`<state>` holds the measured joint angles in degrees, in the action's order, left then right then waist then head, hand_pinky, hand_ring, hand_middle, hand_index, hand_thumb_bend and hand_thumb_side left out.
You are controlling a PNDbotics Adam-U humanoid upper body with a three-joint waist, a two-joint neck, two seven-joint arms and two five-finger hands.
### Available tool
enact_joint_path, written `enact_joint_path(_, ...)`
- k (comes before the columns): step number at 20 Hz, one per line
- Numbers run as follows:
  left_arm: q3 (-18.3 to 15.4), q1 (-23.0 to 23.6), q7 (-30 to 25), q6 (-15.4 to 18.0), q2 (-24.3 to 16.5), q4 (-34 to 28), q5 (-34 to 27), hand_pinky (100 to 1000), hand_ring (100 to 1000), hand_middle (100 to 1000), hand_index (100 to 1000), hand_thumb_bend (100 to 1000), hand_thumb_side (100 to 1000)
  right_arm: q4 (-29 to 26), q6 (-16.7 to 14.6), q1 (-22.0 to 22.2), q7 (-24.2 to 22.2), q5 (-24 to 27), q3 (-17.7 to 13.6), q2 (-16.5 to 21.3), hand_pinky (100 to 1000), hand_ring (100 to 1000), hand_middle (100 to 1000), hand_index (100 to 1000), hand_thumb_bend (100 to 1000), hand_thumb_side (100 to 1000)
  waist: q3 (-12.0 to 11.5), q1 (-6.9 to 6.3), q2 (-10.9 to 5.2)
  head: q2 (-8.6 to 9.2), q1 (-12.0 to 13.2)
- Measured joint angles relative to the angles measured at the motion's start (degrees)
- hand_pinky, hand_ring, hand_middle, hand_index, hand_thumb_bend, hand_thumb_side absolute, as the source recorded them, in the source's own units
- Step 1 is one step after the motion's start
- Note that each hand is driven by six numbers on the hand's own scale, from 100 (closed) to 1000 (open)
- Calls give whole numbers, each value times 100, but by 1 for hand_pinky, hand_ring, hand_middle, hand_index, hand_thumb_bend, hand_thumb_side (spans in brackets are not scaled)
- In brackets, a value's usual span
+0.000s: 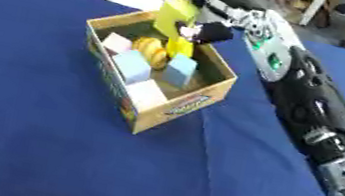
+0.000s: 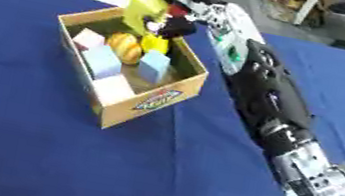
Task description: Pick up objects on the table and place them in the box.
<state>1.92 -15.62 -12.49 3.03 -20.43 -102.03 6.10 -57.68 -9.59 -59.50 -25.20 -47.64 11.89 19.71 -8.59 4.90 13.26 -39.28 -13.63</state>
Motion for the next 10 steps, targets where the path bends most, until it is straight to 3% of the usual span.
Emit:
enact_joint_path(5, -4, 57, 14, -7, 28, 20, 0, 747, 589, 608, 783, 100, 716, -452, -43, 147, 303, 13, 5, 89, 907, 940, 1000, 1000, 150, 627, 193, -4, -33, -30, 93)
enact_joint_path(7, -8, 94, 34, -11, 28, 27, 0, 747, 590, 609, 782, 100, 718, -796, -42, 290, 412, 250, 7, 237, 870, 909, 971, 1000, 100, 580, 313, -4, -58, -52, 155)
enact_joint_path(10, -45, 144, 75, -15, 28, 28, 0, 747, 591, 610, 781, 100, 719, -1526, 1, 718, 715, 937, -46, 602, 798, 835, 899, 1000, 100, 559, 493, -4, -73, -87, 276)
